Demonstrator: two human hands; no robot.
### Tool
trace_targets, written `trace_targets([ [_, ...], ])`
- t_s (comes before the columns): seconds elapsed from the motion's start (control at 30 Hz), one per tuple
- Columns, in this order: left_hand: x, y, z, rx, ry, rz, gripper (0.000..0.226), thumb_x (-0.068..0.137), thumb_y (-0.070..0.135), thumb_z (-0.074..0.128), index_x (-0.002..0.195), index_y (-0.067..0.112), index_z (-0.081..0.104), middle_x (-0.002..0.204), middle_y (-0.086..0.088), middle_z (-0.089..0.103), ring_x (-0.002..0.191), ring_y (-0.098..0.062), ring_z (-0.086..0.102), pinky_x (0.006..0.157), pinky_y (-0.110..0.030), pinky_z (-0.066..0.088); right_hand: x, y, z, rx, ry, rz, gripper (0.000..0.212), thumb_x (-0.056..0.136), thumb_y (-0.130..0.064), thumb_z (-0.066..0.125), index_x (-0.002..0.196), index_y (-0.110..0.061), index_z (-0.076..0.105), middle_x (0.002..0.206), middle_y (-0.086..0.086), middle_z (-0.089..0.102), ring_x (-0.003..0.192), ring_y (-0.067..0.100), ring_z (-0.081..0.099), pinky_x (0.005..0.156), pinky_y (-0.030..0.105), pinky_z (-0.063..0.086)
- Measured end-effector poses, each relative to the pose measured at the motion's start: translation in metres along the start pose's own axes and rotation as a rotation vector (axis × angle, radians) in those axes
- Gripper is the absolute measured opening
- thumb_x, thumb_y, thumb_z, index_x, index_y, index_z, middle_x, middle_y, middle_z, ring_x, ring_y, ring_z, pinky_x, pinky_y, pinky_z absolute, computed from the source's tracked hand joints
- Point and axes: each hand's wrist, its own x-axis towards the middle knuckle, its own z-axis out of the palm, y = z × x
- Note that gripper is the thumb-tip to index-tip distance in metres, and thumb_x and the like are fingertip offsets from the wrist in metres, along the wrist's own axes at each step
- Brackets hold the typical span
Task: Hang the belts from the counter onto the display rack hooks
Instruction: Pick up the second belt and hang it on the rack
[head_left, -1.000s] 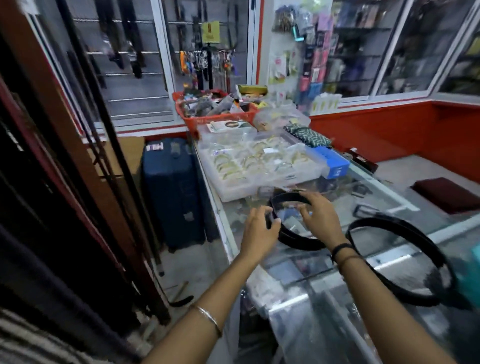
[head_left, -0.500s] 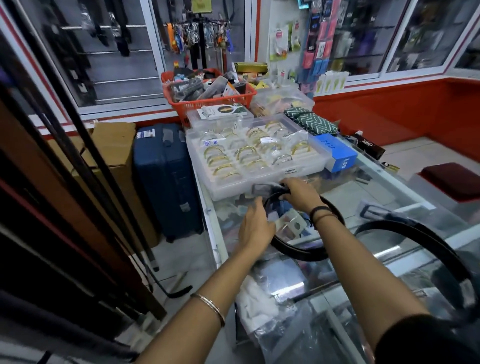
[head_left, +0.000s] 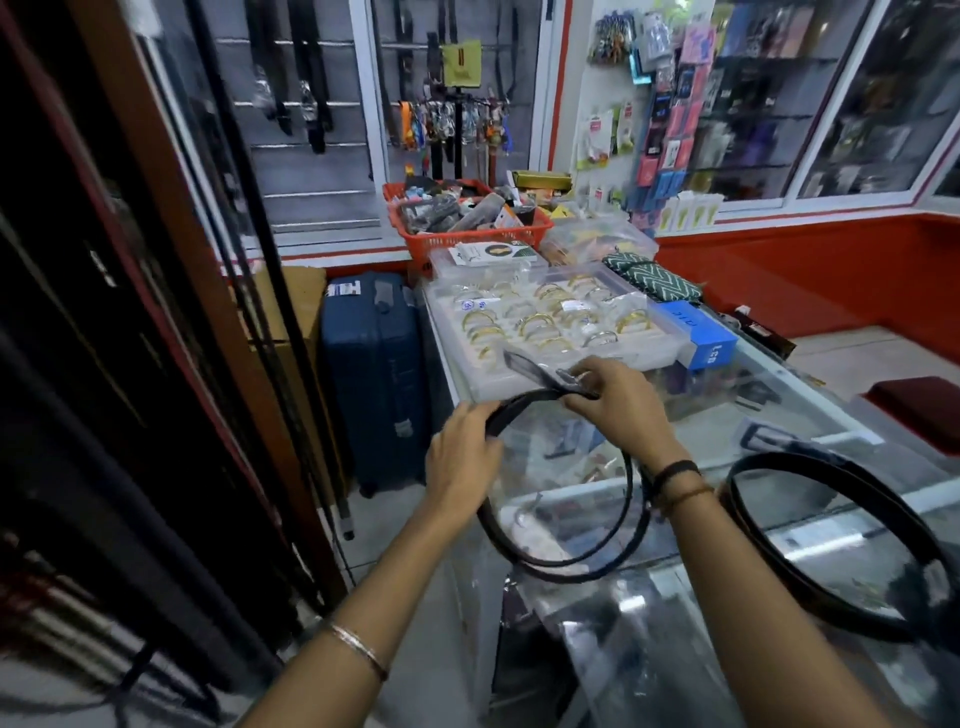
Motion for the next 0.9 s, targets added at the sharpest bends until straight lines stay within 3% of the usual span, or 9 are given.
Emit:
trace_targets([
  [0.13, -0.023, -0.007, -0.057, -0.025, 0.189, 0.072, 0.039, 0.085, 0.008, 0.054, 0.123, 0.018, 0.060, 0.110, -0.004, 0.061, 0.101, -0.024, 0.061, 0.077, -0.030, 0.043, -0.026, -0.067, -0.012, 0.212, 0.078, -0.117, 0.026, 0.080, -0.021, 0.071, 0.100, -0.021, 0.055, 0.101, 0.008, 0.061, 0.090, 0.023, 0.060, 0.071, 0.031, 0.045],
  [0.27, -0.046, -0.014, -0.121, -0.035, 0.364, 0.127, 0.042, 0.084, 0.006, 0.056, 0.122, 0.020, 0.061, 0.113, -0.001, 0.063, 0.104, -0.020, 0.061, 0.084, -0.032, 0.047, -0.051, -0.144, -0.021, 0.396, 0.126, -0.194, 0.025, 0.087, -0.037, 0.063, 0.101, -0.018, 0.054, 0.084, -0.012, 0.059, 0.077, 0.003, 0.058, 0.061, 0.008, 0.041],
  [0.4, -0.065, -0.019, -0.184, -0.041, 0.527, 0.183, 0.040, 0.084, 0.005, 0.057, 0.120, 0.023, 0.062, 0.114, 0.003, 0.063, 0.100, -0.015, 0.061, 0.082, -0.026, 0.046, -0.062, -0.207, -0.023, 0.675, 0.215, -0.211, 0.017, 0.093, -0.032, 0.054, 0.105, -0.021, 0.057, 0.095, -0.006, 0.065, 0.090, 0.006, 0.062, 0.067, 0.006, 0.042],
  [0.47, -0.073, -0.020, -0.213, -0.061, 0.611, 0.242, 0.038, 0.084, 0.002, 0.058, 0.116, 0.022, 0.064, 0.111, 0.005, 0.063, 0.097, -0.010, 0.061, 0.084, -0.024, 0.047, -0.066, -0.236, -0.024, 0.832, 0.238, -0.214, 0.022, 0.088, -0.027, 0.062, 0.109, -0.021, 0.059, 0.101, -0.011, 0.065, 0.097, 0.005, 0.062, 0.079, 0.015, 0.047],
  [0.57, -0.082, -0.022, -0.255, -0.076, 0.718, 0.293, 0.034, 0.084, -0.001, 0.058, 0.109, 0.021, 0.065, 0.109, 0.008, 0.063, 0.098, -0.002, 0.059, 0.086, -0.016, 0.046, -0.073, -0.280, -0.026, 1.049, 0.199, -0.247, 0.034, 0.082, -0.020, 0.070, 0.115, -0.020, 0.060, 0.110, -0.002, 0.067, 0.104, 0.012, 0.064, 0.091, 0.028, 0.050],
  [0.63, -0.084, -0.020, -0.279, -0.121, 0.776, 0.304, 0.036, 0.084, -0.006, 0.056, 0.106, 0.020, 0.066, 0.107, 0.009, 0.063, 0.100, 0.000, 0.058, 0.090, -0.009, 0.044, -0.076, -0.306, -0.026, 1.130, 0.184, -0.290, 0.034, 0.080, -0.018, 0.072, 0.112, -0.022, 0.061, 0.108, -0.001, 0.070, 0.102, 0.012, 0.067, 0.089, 0.027, 0.052],
  [0.73, -0.091, -0.009, -0.317, -0.290, 0.798, 0.367, 0.037, 0.087, -0.009, 0.050, 0.107, 0.018, 0.064, 0.105, 0.005, 0.067, 0.100, 0.000, 0.063, 0.092, -0.017, 0.049, -0.076, -0.349, -0.028, 1.239, 0.192, -0.378, 0.031, 0.077, -0.011, 0.073, 0.104, -0.022, 0.061, 0.098, -0.004, 0.071, 0.090, 0.003, 0.068, 0.080, 0.018, 0.054],
  [0.83, -0.099, 0.013, -0.352, -0.544, 0.738, 0.486, 0.032, 0.093, 0.006, 0.053, 0.120, 0.023, 0.058, 0.104, 0.002, 0.069, 0.093, -0.003, 0.068, 0.080, -0.014, 0.052, -0.076, -0.388, -0.033, 1.306, 0.228, -0.461, 0.031, 0.077, -0.008, 0.073, 0.104, -0.017, 0.060, 0.098, 0.001, 0.069, 0.088, 0.002, 0.068, 0.078, 0.015, 0.053],
  [0.9, -0.101, 0.022, -0.373, -0.586, 0.747, 0.522, 0.042, 0.090, 0.012, 0.059, 0.126, 0.034, 0.051, 0.100, 0.006, 0.067, 0.083, 0.001, 0.067, 0.072, -0.010, 0.050, -0.073, -0.411, -0.036, 1.362, 0.254, -0.513, 0.029, 0.078, -0.007, 0.071, 0.101, -0.020, 0.060, 0.101, 0.007, 0.070, 0.093, 0.012, 0.068, 0.083, 0.021, 0.054],
])
